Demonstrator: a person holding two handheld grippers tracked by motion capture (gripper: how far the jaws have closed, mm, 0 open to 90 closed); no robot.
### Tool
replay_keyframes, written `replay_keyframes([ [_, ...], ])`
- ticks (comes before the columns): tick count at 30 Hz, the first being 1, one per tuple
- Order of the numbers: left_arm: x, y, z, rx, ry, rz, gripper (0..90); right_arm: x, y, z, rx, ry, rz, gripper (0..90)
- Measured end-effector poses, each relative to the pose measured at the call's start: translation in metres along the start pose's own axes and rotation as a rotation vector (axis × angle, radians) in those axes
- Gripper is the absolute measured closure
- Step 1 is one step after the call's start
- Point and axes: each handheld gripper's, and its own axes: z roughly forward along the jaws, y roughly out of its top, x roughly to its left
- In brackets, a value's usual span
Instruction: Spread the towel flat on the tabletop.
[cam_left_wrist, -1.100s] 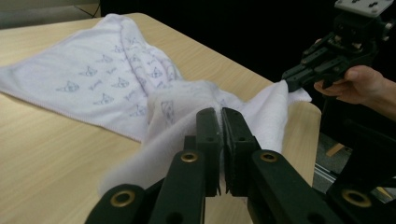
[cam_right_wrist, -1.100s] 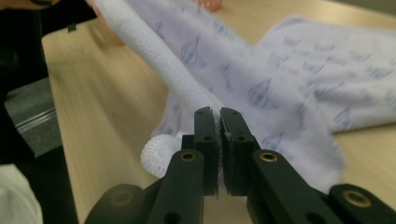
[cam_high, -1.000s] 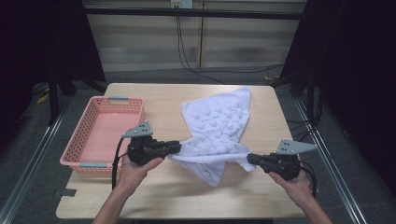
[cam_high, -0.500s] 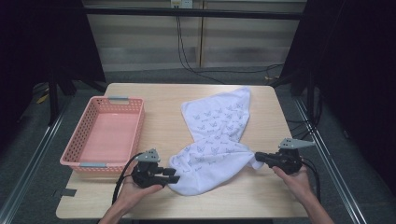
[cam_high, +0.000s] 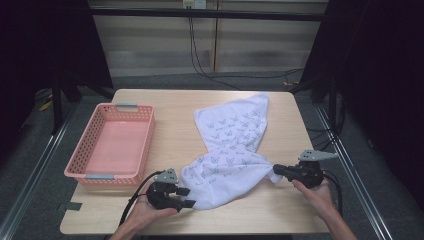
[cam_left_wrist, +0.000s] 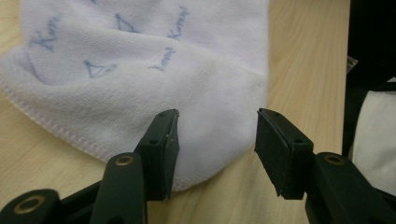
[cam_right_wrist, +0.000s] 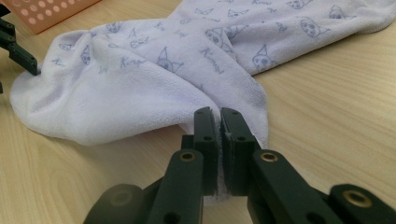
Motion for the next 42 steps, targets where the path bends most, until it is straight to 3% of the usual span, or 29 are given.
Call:
replay_keyframes([
  [5,-0.012,-0.001,0.007,0.04,0.004,0.064,45.9,-0.001,0.001,0.0,-0.004,-0.002,0.011,86.0],
  [8,-0.018,-0.002,0.007,0.049,0.033,0.121,58.7,-0.002,0.001,0.0,-0.005,-0.005,0.012,85.9],
  [10,-0.023,-0.003,0.007,0.062,0.079,0.164,72.7,-0.002,0.001,-0.001,-0.007,-0.005,0.01,85.9],
  [12,-0.023,-0.002,0.007,0.063,0.093,0.161,82.8,-0.001,0.002,-0.002,-0.014,-0.003,0.014,85.9],
  [14,-0.019,0.0,0.007,0.064,0.077,0.131,84.6,0.0,0.003,-0.004,-0.02,0.001,0.018,85.9],
  [15,-0.016,0.001,0.005,0.047,0.069,0.109,84.7,0.0,0.003,-0.005,-0.023,0.001,0.014,86.0],
  [17,-0.009,0.007,-0.004,-0.052,0.028,0.034,84.8,0.0,0.006,-0.007,-0.039,0.003,0.021,86.0],
  [20,0.003,0.02,-0.022,-0.197,0.02,-0.033,84.8,-0.003,0.021,-0.016,-0.101,0.001,0.027,86.1],
  [22,0.012,0.032,-0.035,-0.261,0.04,-0.051,84.8,-0.005,0.026,-0.019,-0.12,-0.003,0.029,86.2],
  [23,0.019,0.047,-0.048,-0.322,0.057,-0.06,84.8,-0.008,0.036,-0.024,-0.153,-0.014,0.033,86.2],
  [24,0.019,0.047,-0.048,-0.322,0.057,-0.06,84.9,-0.008,0.036,-0.024,-0.153,-0.014,0.033,86.2],
  [27,0.026,0.074,-0.067,-0.393,0.093,-0.046,84.9,-0.014,0.055,-0.033,-0.207,-0.03,0.034,86.3],
  [34,0.035,0.137,-0.114,-0.548,0.174,-0.017,85.0,-0.022,0.118,-0.062,-0.34,-0.07,-0.002,86.5],
  [38,0.03,0.166,-0.144,-0.633,0.213,0.016,85.1,-0.019,0.159,-0.082,-0.425,-0.072,-0.026,86.4],
  [42,0.019,0.192,-0.178,-0.693,0.253,0.072,85.3,-0.012,0.195,-0.099,-0.477,-0.078,-0.059,86.5],
])
